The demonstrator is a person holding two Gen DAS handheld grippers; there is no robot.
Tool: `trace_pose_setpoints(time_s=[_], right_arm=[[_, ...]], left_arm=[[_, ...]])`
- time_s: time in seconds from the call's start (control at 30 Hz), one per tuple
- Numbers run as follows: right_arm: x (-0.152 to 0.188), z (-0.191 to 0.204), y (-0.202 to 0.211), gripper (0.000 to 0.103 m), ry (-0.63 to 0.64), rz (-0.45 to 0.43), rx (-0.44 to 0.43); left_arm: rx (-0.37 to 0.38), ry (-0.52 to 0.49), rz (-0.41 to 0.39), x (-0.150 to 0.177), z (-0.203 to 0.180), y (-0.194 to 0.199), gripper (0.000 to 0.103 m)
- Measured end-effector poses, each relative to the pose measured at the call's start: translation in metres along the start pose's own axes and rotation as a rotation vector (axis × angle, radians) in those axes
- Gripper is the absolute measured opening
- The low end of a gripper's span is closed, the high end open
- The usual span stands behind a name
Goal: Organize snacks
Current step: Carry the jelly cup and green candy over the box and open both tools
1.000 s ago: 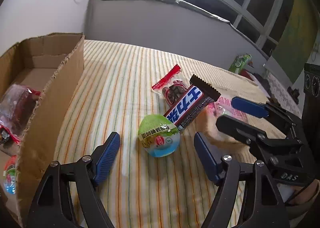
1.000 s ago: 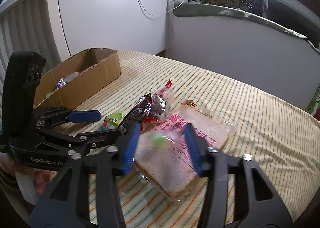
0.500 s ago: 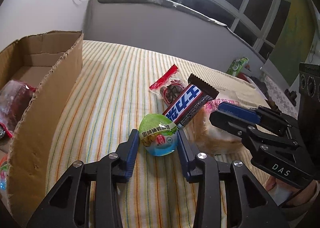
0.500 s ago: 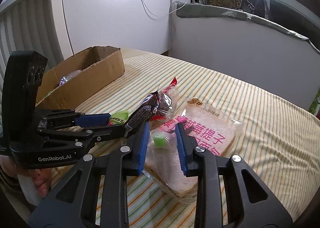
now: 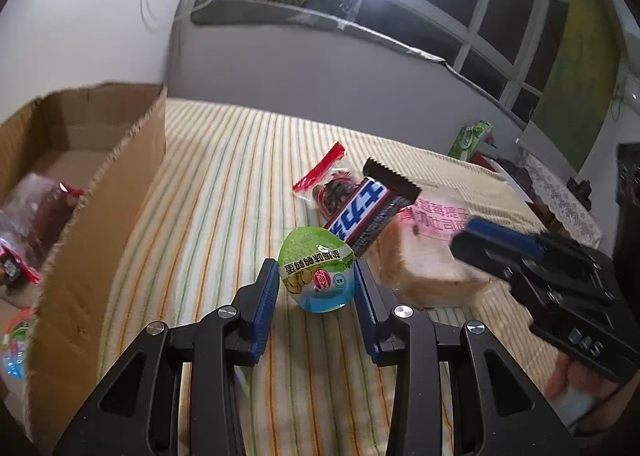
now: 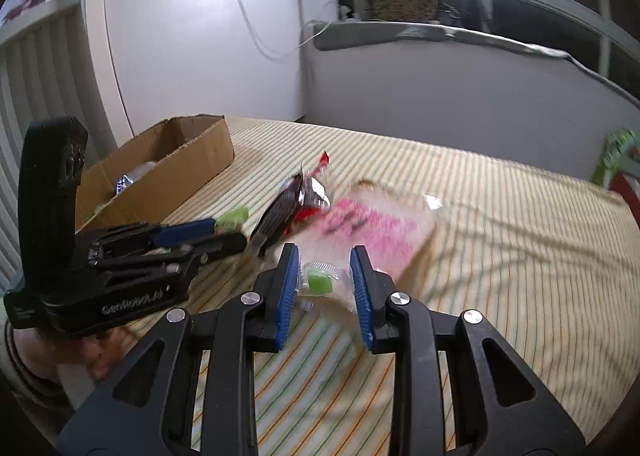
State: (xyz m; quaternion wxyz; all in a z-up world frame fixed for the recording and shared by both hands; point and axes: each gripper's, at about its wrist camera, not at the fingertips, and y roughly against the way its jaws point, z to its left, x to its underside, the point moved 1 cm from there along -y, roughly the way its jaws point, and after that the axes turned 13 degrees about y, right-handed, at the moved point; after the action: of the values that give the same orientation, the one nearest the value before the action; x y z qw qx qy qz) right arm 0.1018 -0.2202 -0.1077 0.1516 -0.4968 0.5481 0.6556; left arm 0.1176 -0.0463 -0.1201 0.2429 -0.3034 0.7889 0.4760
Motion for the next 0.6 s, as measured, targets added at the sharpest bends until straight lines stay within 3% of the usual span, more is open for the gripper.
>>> trace_pose_setpoints(time_s=[0.17,0.27,0.6], right_arm=[[0.023,0.012,0.020,0.028,-0.054,-0.026,0.050],[0.026,0.013,0.030,0.028,-0.083,-0.041,0.071],[-0.016,0.027,0.114,0.028,-0.044,-0.196,0.176]], left_arm=[[0.026,-0.083,-0.092,0.007,-0.012,0.021,0.035],[0.031,-0.070,-0.115,0.009,-0.013,0.037,0.035],[0.055,-0.160,-0.245,0.002,-0.057,0.110,0.035]])
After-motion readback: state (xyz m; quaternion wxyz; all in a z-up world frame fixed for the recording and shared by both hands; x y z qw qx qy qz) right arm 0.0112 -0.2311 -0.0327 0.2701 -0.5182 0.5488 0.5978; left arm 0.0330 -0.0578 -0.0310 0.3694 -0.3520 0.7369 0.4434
